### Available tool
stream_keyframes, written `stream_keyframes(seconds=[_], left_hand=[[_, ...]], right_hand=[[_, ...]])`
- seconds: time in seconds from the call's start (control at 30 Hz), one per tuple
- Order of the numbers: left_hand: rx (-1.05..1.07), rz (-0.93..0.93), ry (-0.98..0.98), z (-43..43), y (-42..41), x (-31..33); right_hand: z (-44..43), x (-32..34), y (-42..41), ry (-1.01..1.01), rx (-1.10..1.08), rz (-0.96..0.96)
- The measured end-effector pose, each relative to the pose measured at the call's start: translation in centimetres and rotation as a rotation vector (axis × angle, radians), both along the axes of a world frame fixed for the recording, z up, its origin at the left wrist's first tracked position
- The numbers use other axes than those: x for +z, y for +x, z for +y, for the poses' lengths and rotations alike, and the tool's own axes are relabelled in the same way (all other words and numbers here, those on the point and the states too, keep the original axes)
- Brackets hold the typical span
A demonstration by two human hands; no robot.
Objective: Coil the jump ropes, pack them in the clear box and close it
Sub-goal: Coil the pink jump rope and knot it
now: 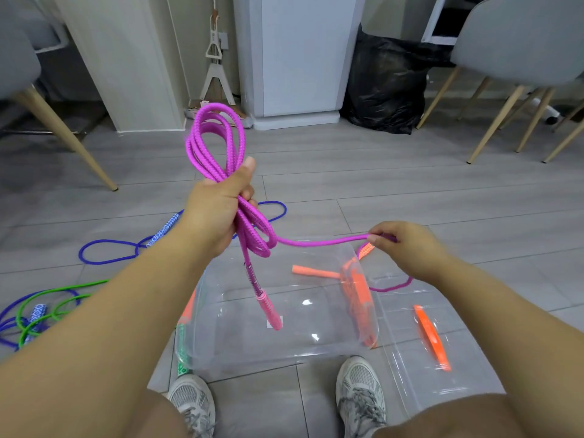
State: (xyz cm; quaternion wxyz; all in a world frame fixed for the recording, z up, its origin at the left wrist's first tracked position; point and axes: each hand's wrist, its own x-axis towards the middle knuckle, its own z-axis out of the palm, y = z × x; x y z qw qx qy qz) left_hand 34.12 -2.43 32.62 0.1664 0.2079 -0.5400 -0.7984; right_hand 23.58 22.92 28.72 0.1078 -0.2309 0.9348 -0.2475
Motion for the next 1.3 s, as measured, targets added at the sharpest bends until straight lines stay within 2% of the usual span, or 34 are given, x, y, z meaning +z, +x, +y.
stream_keyframes(seconds=[0.07,0.17,0.33,0.6,0.93,1.13,1.3], left_hand=[[0.026,-0.086,-0.19,0.3,-0.1,-0.3],[-0.026,-0.195,-0.448,0.9,-0.1,-0.7],[-0.211,-0.224,-0.603,1.7,0.2,-1.3],[-0.364,-0.156,-0.586,2.5,0.6,-0.9],[-0.419,-0.164,-0.607,3.1,0.2,-1.8],[-0.26,-0.195,-0.445,1.9,0.0,-1.8],[-0.077,-0.121,-0.198,0.2,-0.2,-1.8]], right_hand=[[-1.4,0.8,0.6,0.018,0.081,0.013],[-3.3,2.4,2.0,-0.094,0.169,-0.036],[-5.6,4.4,3.8,-0.324,0.201,-0.153],[-7.8,5.2,4.6,-0.435,0.111,-0.267],[-8.6,5.3,4.9,-0.509,0.164,-0.263],[-5.5,4.1,3.0,-0.468,0.1,-0.166],[-2.0,2.2,1.0,-0.376,-0.002,-0.085]])
